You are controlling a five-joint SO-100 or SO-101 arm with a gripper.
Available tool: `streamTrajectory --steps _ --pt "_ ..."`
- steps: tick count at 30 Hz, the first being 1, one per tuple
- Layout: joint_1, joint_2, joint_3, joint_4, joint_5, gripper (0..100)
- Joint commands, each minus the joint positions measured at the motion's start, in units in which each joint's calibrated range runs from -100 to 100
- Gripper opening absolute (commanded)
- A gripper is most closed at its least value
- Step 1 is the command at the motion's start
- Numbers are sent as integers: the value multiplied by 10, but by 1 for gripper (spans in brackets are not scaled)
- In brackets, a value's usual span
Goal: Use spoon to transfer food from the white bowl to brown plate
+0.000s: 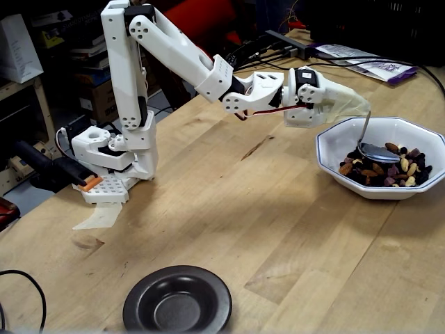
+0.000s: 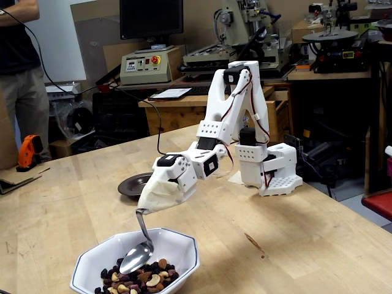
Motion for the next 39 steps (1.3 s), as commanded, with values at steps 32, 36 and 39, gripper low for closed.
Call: streamTrajectory --steps 32,36,39 --pt "-6 -5 45 -5 196 4" --pt "-6 32 43 -5 199 4" --pt "-6 69 34 -5 199 4"
